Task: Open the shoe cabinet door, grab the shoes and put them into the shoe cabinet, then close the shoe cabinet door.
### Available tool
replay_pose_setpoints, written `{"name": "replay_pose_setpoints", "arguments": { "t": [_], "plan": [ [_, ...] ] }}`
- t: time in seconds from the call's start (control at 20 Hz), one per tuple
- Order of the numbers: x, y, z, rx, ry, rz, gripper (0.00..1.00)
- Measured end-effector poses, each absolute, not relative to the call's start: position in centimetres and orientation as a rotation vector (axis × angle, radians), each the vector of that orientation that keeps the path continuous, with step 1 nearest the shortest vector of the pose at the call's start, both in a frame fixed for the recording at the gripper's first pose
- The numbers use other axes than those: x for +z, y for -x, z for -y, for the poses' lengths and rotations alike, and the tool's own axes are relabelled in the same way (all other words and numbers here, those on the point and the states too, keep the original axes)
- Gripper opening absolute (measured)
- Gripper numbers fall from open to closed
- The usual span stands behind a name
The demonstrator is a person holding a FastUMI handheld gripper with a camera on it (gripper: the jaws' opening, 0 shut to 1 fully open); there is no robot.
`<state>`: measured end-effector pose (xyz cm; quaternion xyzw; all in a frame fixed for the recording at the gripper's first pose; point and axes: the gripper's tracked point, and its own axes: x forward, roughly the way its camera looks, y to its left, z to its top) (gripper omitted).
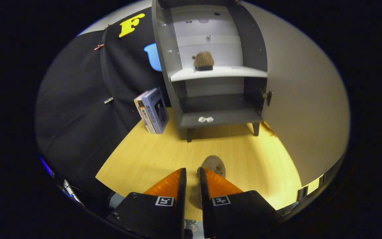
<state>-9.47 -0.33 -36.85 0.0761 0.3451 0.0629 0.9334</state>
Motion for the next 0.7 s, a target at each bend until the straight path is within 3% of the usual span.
{"name": "replay_pose_setpoints", "arguments": {
  "t": [0.4, 0.7],
  "plan": [
    [-49.0, 9.1, 0.2, 0.045, -0.19, -0.915, 0.23],
    [-53.4, 8.0, 0.5, 0.028, -0.185, -0.967, 0.24]
  ]
}}
